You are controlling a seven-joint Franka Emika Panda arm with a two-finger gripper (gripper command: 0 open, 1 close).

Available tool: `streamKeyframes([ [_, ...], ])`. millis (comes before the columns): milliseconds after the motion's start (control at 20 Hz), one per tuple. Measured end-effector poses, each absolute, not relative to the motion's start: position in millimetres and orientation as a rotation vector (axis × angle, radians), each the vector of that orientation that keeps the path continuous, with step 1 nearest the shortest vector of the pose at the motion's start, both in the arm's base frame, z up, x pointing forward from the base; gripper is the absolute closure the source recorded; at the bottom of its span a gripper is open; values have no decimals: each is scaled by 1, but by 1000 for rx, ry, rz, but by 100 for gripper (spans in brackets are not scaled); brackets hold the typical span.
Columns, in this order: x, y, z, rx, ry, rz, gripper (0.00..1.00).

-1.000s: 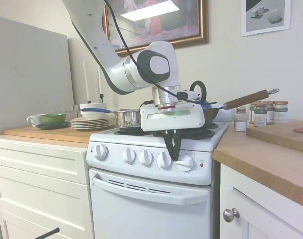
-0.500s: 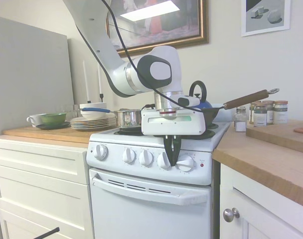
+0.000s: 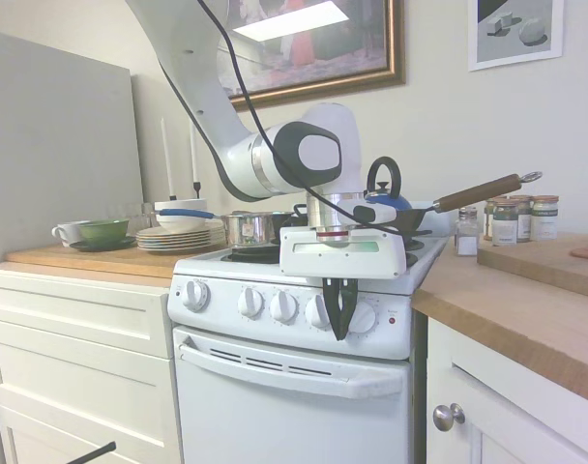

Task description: Turn on the stove on the bottom right

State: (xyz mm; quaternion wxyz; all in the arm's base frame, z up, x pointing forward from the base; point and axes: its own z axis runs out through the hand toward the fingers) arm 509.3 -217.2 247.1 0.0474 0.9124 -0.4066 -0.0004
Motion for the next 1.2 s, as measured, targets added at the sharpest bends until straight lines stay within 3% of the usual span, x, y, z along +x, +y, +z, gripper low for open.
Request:
streamKeyframes([
  [650,508,-190,259,2779,-1177,61,100],
  [1200,456,-146,323,2812,-1162,176,100],
])
